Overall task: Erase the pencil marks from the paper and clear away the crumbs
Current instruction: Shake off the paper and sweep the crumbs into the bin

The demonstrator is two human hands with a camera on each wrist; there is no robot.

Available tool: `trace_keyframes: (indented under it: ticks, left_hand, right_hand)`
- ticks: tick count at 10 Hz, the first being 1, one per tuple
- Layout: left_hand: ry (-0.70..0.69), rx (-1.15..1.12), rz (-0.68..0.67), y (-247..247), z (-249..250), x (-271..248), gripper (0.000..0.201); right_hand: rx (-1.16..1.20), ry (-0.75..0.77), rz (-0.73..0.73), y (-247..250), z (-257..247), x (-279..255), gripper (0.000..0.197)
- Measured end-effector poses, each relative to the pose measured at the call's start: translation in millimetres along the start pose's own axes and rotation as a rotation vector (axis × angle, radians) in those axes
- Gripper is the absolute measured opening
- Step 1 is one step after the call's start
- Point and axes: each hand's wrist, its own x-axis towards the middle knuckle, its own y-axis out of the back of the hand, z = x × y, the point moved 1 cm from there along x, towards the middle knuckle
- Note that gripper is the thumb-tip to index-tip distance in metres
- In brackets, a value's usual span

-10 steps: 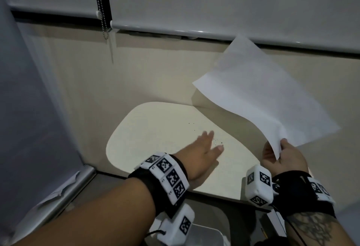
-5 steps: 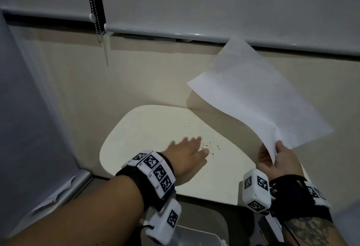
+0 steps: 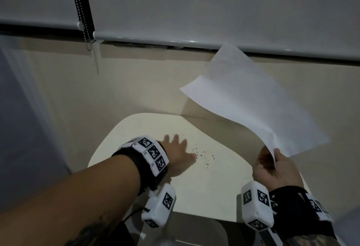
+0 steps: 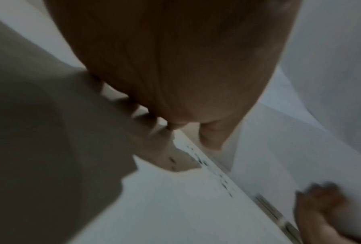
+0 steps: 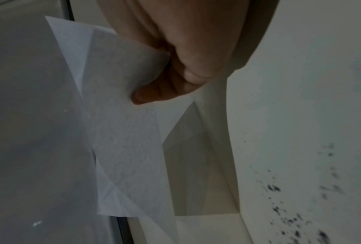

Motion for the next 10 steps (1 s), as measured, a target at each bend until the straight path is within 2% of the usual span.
trace_keyframes:
  ticks: [1, 2, 3, 4, 5, 6, 7, 8, 9, 10]
  left_hand:
    - [-0.182, -0.152, -0.094, 21.1, 18.2, -9.6, 0.065]
    - [-0.208, -0.747, 0.059, 51.0, 4.1, -0.4, 0.049]
    - [-0.039, -1.527, 0.322, 78.0, -26.1, 16.8, 0.029]
    - [0.089, -1.898, 0.475, 77.0, -63.8, 46.0, 0.030]
    - [0.119, -2.120, 0.430, 63.3, -84.1, 68.9, 0.052]
    - [0.120, -2.195, 0.349, 55.5, -82.5, 82.2, 0.068]
    - [0.115, -2.240, 0.326, 55.7, -73.2, 92.3, 0.076]
    - [0.075, -2.276, 0.178, 47.4, -55.1, 97.6, 0.081]
    - [0.052, -2.107, -0.126, 35.8, -28.1, 90.8, 0.084]
    - [0.035, -2.070, -0.152, 39.4, -23.3, 87.4, 0.074]
  right_hand:
    - [0.278, 0.012, 0.048, -4.6, -4.7, 2.6, 0.016]
    - [0.365, 0.039, 0.091, -3.5, -7.8, 6.3, 0.025]
    - [0.376, 0.037, 0.083, -2.4, -7.4, 6.8, 0.025]
    - [0.337, 0.047, 0.028, -1.1, -4.6, 3.2, 0.017]
    - [0.343, -0.001, -0.040, 3.1, -4.7, 7.2, 0.029]
    - [0.468, 0.012, -0.036, -0.4, -8.2, 5.5, 0.029]
    - [0.369, -0.016, -0.132, 11.6, -12.7, 23.0, 0.035]
    - [-0.050, 0.005, -0.399, 15.0, -18.6, 31.3, 0.045]
    - [0.262, -0.014, -0.351, 9.0, -25.8, 46.2, 0.066]
    - [0.764, -0.122, -0.407, -5.0, -30.2, 42.7, 0.076]
